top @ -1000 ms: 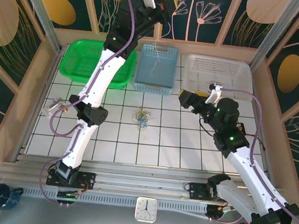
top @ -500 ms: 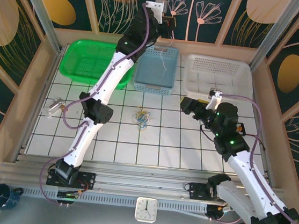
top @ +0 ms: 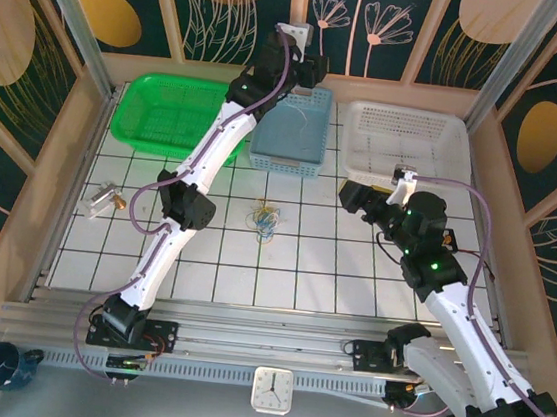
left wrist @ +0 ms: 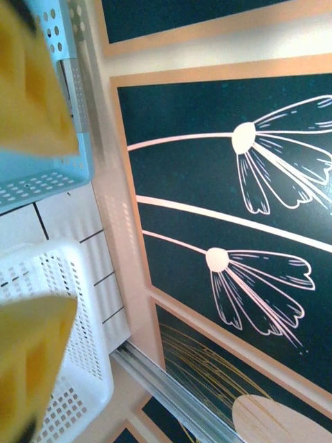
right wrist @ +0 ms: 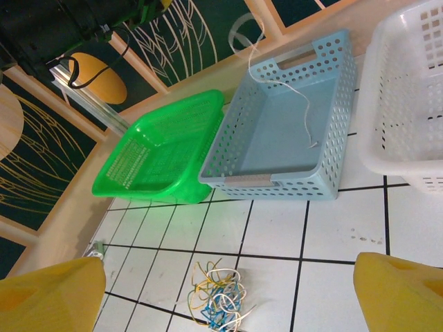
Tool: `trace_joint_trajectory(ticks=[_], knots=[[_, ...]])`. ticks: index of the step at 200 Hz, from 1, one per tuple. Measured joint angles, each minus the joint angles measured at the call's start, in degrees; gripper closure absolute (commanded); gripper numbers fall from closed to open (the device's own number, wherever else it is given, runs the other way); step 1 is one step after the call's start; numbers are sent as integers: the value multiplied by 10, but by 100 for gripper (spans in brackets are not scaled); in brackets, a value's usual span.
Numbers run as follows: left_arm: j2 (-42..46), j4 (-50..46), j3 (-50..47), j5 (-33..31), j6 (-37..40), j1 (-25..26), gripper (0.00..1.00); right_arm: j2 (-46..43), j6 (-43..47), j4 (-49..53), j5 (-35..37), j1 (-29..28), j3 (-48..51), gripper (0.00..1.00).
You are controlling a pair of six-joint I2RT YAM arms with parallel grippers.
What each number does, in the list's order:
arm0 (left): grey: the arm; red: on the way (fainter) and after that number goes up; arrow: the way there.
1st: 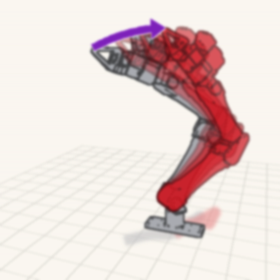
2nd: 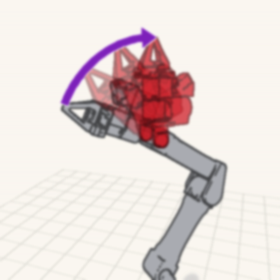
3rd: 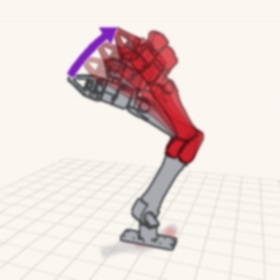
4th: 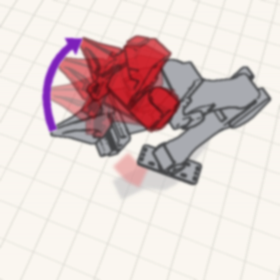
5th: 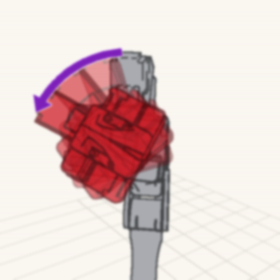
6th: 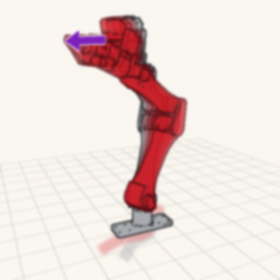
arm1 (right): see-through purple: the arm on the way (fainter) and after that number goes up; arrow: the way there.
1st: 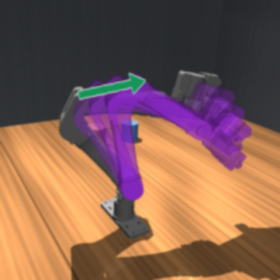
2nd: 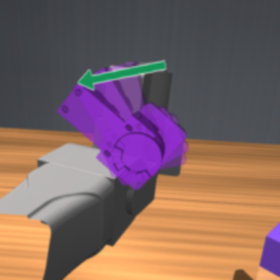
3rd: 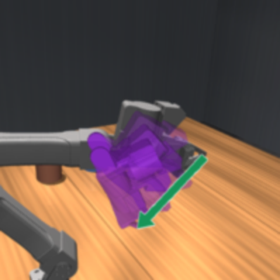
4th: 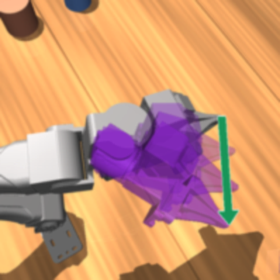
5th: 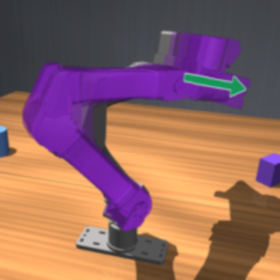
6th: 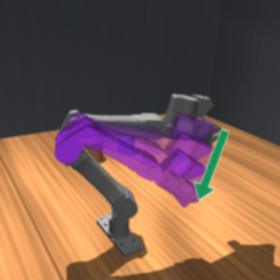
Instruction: Untangle the cables
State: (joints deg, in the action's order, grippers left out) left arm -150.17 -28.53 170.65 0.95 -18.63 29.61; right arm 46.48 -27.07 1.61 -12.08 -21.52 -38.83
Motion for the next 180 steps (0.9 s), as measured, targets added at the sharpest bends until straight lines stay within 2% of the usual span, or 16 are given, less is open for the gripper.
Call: trace_joint_trajectory(ticks=[6,64,101,145,180], knots=[[0,-2,0,-1,0,0,1,0,0,0,0,1,0,7],[0,-24,0,-2,0,0,1,3,0,0,-7,2,0,7],[13,-85,0,-6,0,0,1,22,0,0,-15,2,-3,7],[68,-191,0,-30,0,0,1,67,1,-1,-34,2,-12,9],[140,-240,-24,-46,-3,0,1,110,6,-2,-42,0,-13,11]])
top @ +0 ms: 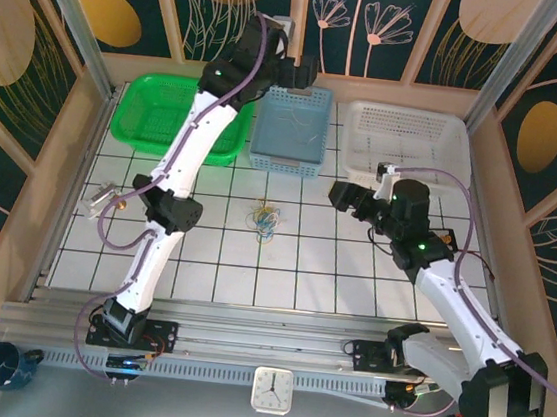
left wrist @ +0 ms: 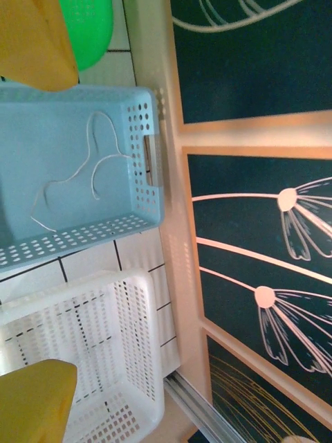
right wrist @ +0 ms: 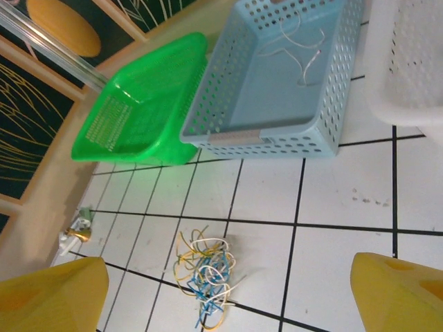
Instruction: Untangle the cables
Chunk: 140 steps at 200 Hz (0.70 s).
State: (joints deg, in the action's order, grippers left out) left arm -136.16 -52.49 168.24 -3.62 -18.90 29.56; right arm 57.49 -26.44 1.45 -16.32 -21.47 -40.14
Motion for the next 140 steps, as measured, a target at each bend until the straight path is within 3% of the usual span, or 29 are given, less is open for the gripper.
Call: trace_joint_trajectory(ticks=[54,79,140], knots=[[158,-18,-140,7,-4,0,1,101,25,-15,0,-39,-33,16],[237,-6,-253,16,-4,0,1,155,38,-22,3,-68,-57,21],[600,255,-871,16,-35,0,1,280,63,-36,12,-130,-116,33]])
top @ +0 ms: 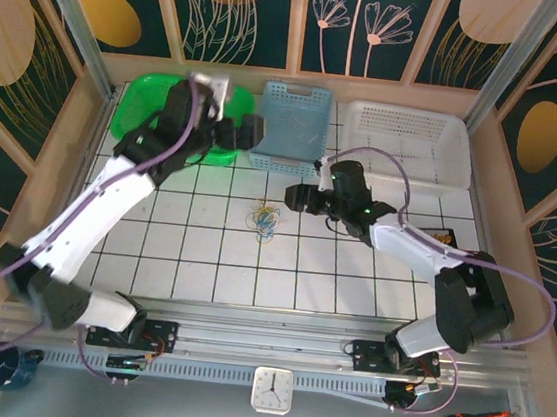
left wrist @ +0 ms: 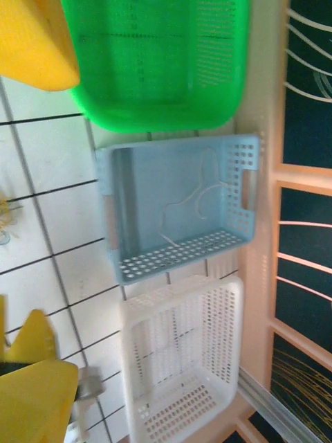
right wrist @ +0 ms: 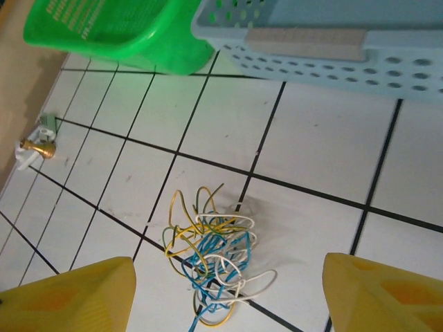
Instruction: Untangle the cables
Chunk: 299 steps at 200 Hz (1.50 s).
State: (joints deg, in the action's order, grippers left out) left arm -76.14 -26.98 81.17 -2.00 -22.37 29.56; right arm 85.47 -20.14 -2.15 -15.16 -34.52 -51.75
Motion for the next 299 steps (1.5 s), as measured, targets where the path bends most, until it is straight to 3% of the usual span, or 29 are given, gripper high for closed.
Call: trace_joint_trajectory(ticks=[23,51,93,146,200,251,299], knots=[[120,115,-190,0,-34,0,1,46,19,0,7,-17,-29,38],[208,229,-377,-3,-79,0,1,101,40,6,17,-33,-72,42],[274,333,-558,-18,-136,0,1,156,59,22,24,-45,-119,48],[319,391,-609,-28,-162,0,1,169,52,35,42,-76,-125,54],[319,424,-658,-22,-185,0,1,138,10,32,77,-116,-63,56],[304,448,-672,-14,-193,0,1,138,17,62,125,-111,-99,54],[265,474,-672,-4,-193,0,1,157,35,76,125,-84,-166,52]])
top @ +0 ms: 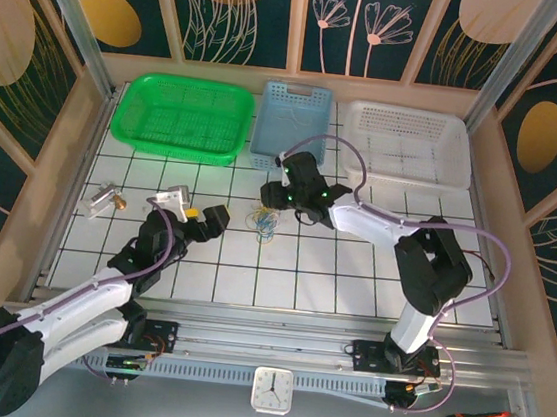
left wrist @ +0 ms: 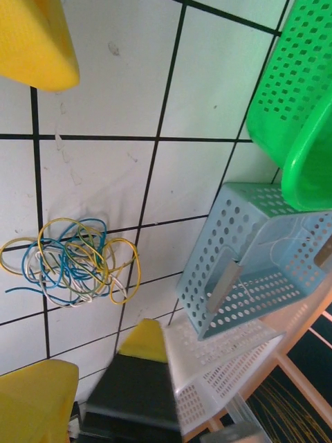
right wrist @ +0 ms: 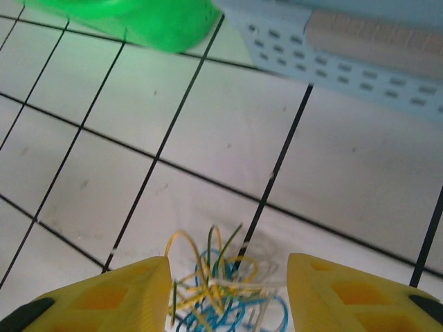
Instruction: Untangle the cables
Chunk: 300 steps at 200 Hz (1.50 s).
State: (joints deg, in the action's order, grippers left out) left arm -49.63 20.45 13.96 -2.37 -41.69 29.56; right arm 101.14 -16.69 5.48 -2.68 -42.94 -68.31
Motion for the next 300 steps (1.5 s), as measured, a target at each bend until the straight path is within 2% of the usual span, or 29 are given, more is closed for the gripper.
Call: trace_joint_trajectory(ticks=[74,105,139,216,300], knots=[[-39,27,8,19,0,0,1,85,33,23,-32,8,-43,53],[-61,43,13,21,0,0,1,94,35,25,-42,8,-43,63],[-77,55,20,21,0,0,1,93,33,24,-51,9,-42,64],[-85,44,60,21,0,0,1,33,14,-25,-96,23,7,53],[-130,33,86,34,0,0,1,81,12,-35,-138,22,-4,53]])
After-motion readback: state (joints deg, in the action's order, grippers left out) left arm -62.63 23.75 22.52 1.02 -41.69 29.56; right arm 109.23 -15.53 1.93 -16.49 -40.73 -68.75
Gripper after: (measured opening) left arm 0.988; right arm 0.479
